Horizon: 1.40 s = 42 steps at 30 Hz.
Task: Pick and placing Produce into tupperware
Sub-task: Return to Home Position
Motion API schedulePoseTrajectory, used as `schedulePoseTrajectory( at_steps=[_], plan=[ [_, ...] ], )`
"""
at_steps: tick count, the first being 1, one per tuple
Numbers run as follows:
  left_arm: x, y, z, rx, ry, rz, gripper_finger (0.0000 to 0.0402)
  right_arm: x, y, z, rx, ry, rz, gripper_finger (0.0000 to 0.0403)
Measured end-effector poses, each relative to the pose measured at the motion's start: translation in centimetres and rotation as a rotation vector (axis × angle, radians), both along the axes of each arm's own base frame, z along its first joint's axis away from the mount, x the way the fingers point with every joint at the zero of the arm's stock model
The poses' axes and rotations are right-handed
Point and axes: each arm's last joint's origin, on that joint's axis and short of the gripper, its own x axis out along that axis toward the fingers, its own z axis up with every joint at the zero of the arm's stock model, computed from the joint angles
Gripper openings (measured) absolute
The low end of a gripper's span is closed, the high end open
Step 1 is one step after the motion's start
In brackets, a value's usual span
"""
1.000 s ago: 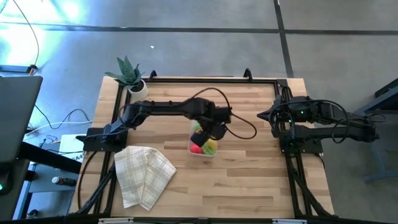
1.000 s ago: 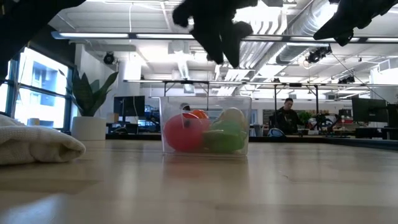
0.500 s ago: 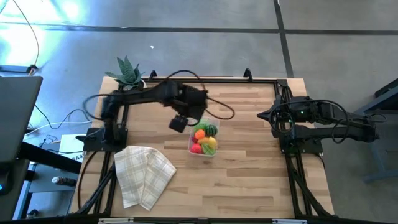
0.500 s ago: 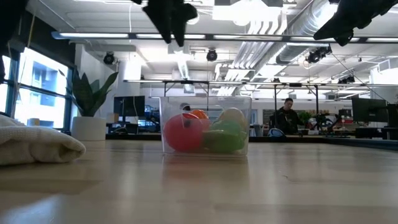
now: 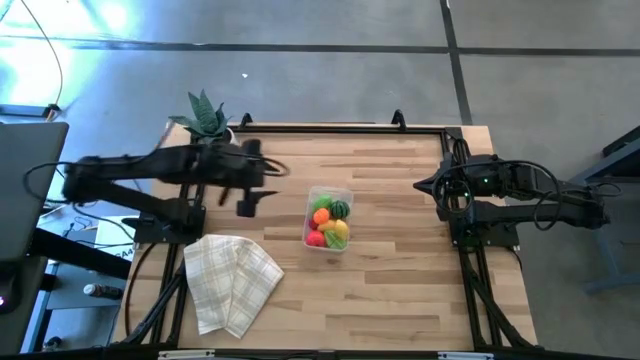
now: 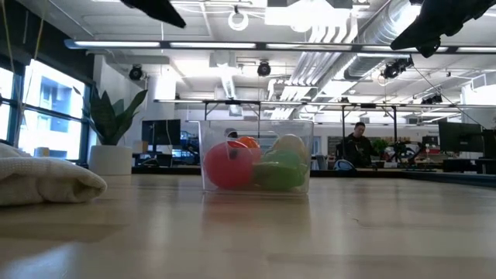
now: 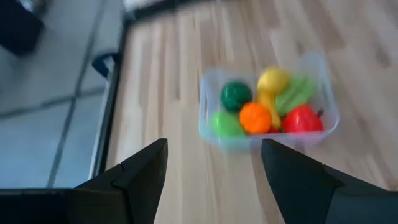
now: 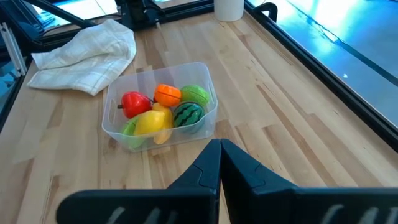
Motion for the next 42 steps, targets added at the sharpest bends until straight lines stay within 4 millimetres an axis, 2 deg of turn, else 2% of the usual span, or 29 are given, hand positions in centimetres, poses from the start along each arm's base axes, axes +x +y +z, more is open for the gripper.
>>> schedulePoseTrajectory(
  at_steps=[4,7,13,16,18,23,26,33,42],
  plan=[
    [-3.3,-0.7,0.3,0.015,-0.122,-0.007,0.0243,0.0,0.0,0.0,0.0,0.0,0.0,0.0],
    [-5.4,-1.0,0.2,0.018,-0.173,-0.005,0.0216,0.0,0.0,0.0,0.0,0.0,0.0,0.0],
    [-7.9,-1.5,-0.2,0.027,-0.235,-0.013,0.0103,0.0,0.0,0.0,0.0,0.0,0.0,0.0],
    [-8.5,-1.7,-0.5,0.023,-0.266,-0.028,0.0038,0.0,0.0,0.0,0.0,0.0,0.0,0.0],
    [-8.8,-1.8,-1.3,0.009,-0.291,-0.036,0.0011,0.0,0.0,0.0,0.0,0.0,0.0,0.0],
    [-9.3,-2.0,-4.2,-0.027,-0.393,-0.048,0.0033,0.0,0.0,0.0,0.0,0.0,0.001,0.0],
    [-10.0,-2.2,-5.1,-0.04,-0.457,-0.05,0.0038,0.0,0.0,0.0,0.0,0.0,0.0,0.0],
    [-12.1,-2.5,-5.9,-0.039,-0.539,-0.028,0.0004,0.0,0.0,0.0,0.0,0.0,0.0,0.0],
    [-14.2,-2.8,-7.0,-0.044,-0.647,0.022,0.0012,0.0,0.0,0.0,0.0,0.0,0.0,0.0]
  ],
)
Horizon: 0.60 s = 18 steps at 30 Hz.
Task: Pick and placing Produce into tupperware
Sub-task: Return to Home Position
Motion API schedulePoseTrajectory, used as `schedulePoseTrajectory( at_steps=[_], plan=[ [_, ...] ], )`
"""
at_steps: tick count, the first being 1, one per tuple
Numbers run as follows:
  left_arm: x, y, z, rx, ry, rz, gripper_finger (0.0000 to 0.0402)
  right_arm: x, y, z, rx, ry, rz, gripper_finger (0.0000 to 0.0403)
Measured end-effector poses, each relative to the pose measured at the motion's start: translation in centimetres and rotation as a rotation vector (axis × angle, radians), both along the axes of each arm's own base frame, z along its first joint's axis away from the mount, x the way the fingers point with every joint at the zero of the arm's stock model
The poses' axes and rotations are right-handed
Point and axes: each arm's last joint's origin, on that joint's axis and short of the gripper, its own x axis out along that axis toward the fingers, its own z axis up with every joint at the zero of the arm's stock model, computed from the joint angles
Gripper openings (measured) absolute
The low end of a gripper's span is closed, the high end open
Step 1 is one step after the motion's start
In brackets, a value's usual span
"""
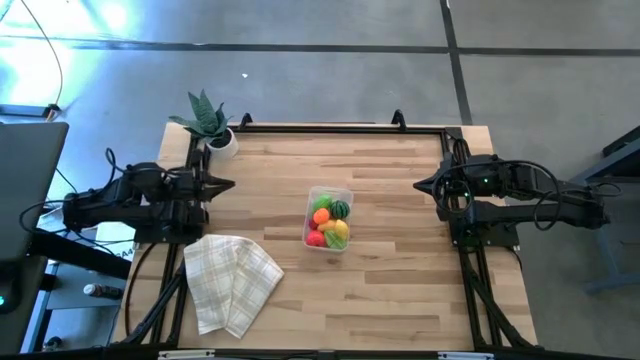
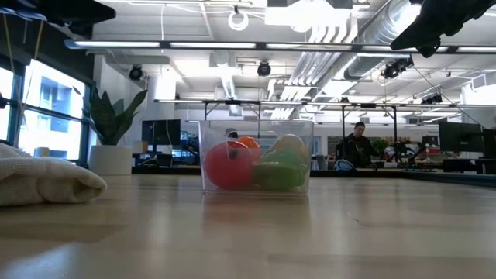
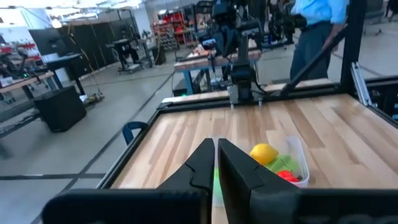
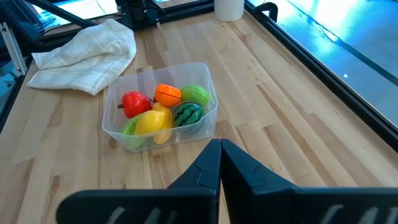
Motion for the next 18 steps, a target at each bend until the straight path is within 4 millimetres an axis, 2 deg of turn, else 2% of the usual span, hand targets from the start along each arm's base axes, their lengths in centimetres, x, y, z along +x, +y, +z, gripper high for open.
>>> schedulePoseTrajectory(
  at_steps=[8,18],
  plan=[
    [-0.9,-0.2,-1.0,-0.004,-0.051,0.001,0.0005,0.0,0.0,0.0,0.0,0.0,0.0,0.0],
    [-0.8,-0.2,-2.6,-0.049,-0.051,-0.008,0.0003,0.0,0.0,0.0,0.0,0.0,0.0,0.0]
  ],
)
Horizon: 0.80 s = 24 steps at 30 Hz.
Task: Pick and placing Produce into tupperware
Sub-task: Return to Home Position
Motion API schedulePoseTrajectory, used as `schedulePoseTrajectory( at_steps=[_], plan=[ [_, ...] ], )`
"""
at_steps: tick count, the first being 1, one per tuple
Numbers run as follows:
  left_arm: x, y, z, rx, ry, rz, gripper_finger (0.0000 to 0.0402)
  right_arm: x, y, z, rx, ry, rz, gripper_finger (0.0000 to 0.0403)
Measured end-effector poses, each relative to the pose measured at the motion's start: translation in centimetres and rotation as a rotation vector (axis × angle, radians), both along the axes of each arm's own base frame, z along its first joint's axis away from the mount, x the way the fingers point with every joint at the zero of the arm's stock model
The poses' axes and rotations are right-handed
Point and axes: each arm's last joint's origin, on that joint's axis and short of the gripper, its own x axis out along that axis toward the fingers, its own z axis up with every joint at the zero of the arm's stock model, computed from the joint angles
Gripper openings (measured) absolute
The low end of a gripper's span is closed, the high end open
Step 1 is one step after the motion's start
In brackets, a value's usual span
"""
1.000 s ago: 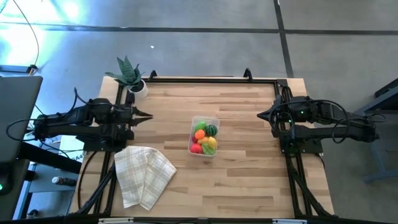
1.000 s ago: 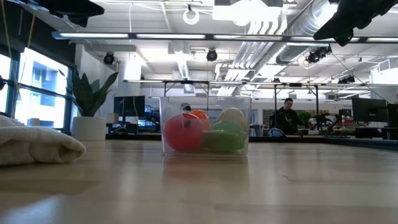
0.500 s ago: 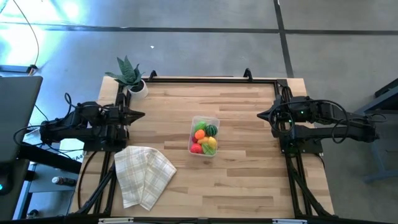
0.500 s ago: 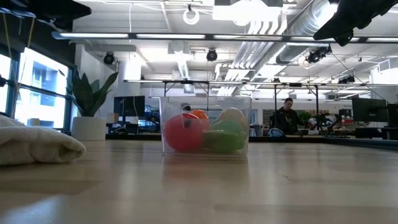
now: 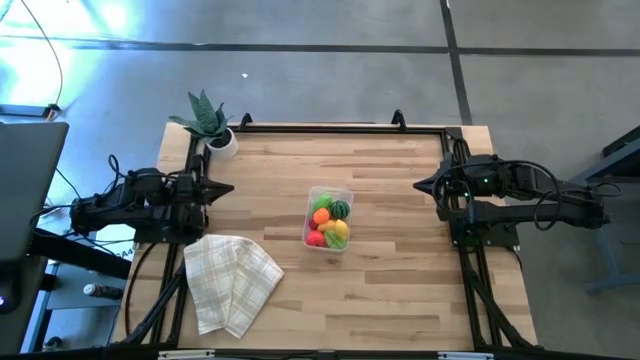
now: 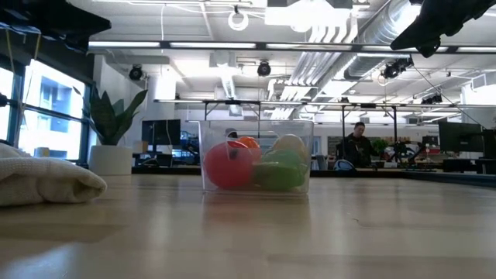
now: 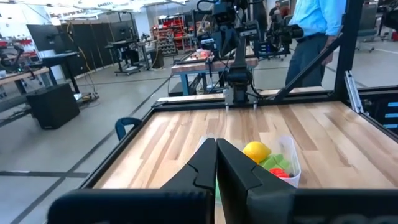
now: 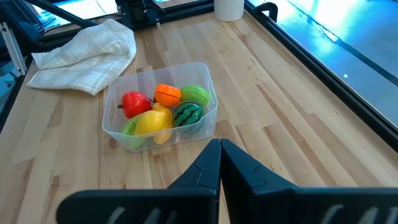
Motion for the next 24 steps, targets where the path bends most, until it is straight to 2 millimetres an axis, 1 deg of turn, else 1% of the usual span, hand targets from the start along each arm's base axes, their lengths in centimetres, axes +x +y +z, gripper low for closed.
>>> schedulePoseTrajectory(
  at_steps=[13,21,24],
  plan=[
    [0.0,-0.04,-0.07,-0.027,0.001,-0.013,0.0002,0.0,0.0,0.0,0.0,0.0,0.0,0.0],
    [0.0,-0.03,-0.08,0.071,0.029,-0.012,0.0005,0.0,0.0,0.0,0.001,-0.001,-0.001,0.0],
    [0.0,-0.02,-0.08,0.092,0.035,-0.012,0.0005,0.07,-0.01,0.11,0.062,-0.027,-0.035,0.0]
  ],
)
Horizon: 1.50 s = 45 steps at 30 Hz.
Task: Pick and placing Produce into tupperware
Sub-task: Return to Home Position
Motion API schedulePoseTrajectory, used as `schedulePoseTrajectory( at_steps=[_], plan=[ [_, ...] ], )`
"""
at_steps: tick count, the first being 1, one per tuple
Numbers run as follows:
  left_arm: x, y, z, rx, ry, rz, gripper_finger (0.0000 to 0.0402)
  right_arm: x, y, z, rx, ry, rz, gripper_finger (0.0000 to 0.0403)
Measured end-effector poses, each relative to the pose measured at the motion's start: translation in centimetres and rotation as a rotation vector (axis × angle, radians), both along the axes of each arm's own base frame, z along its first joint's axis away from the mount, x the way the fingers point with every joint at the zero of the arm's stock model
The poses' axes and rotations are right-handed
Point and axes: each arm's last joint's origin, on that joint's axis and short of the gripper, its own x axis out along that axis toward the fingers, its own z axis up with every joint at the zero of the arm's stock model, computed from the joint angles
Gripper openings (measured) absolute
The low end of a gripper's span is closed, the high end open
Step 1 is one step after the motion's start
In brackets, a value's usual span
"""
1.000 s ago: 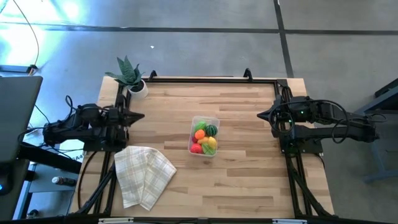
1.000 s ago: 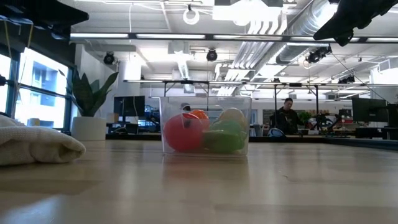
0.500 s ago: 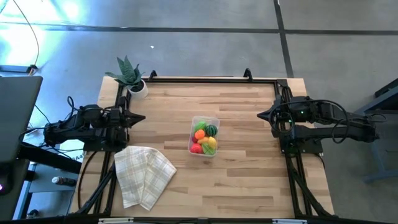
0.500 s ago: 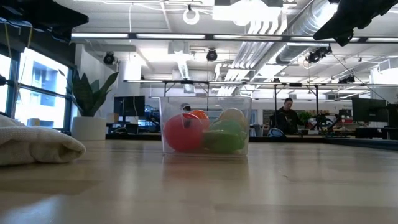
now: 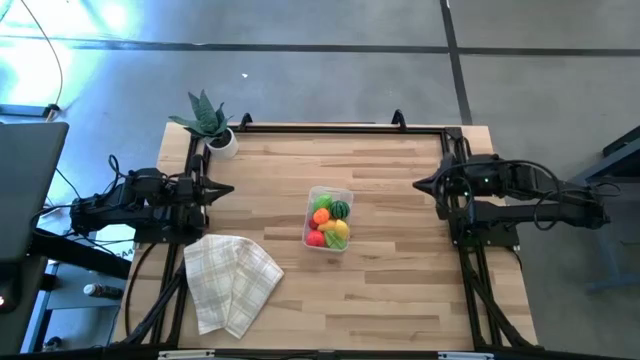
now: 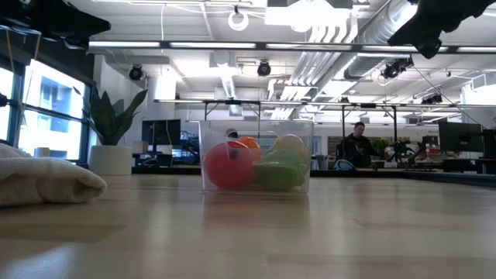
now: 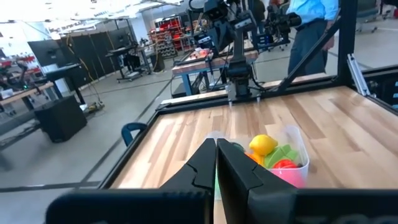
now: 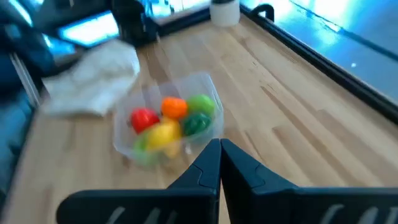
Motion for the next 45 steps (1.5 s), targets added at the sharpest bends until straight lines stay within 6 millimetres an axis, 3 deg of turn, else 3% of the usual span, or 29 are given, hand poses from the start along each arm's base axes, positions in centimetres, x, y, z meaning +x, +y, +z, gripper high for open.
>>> schedulePoseTrajectory(
  at_steps=[5,9,12,16,20,25,30,36,40,45],
  plan=[
    [0.0,0.0,0.0,0.015,0.004,-0.001,0.0005,0.6,-0.1,1.4,0.084,-0.176,-0.04,0.0],
    [0.0,0.0,0.0,0.015,0.004,-0.001,0.0006,0.6,0.5,5.9,-0.055,-0.619,0.211,0.0],
    [0.0,0.0,0.0,0.015,0.004,-0.001,0.0005,-2.0,1.1,10.0,-0.185,-0.917,0.32,0.0],
    [0.0,0.0,0.0,0.015,0.004,-0.001,0.0005,-6.9,1.7,11.6,-0.26,-0.899,0.274,0.0],
    [0.0,0.0,0.0,0.015,0.004,-0.001,0.0005,-10.0,1.8,9.9,-0.209,-0.857,0.159,0.0],
    [0.0,0.0,0.0,0.014,0.008,0.0,0.0005,-11.0,1.9,6.2,-0.17,-0.974,0.141,0.0],
    [0.1,0.0,-0.1,0.012,0.02,-0.003,0.0005,-8.0,1.6,4.7,-0.116,-1.015,0.185,0.0],
    [0.2,0.1,-0.2,0.009,0.039,0.006,0.0005,-4.4,1.1,-0.3,0.005,-1.094,0.194,0.0],
    [0.2,0.1,-0.2,0.009,0.04,0.007,0.0005,-2.8,0.8,-3.9,0.099,-1.128,0.175,0.0],
    [0.2,0.1,-0.2,0.008,0.042,0.007,0.0005,-2.3,0.7,-6.0,0.153,-1.161,0.182,0.0]
  ],
)
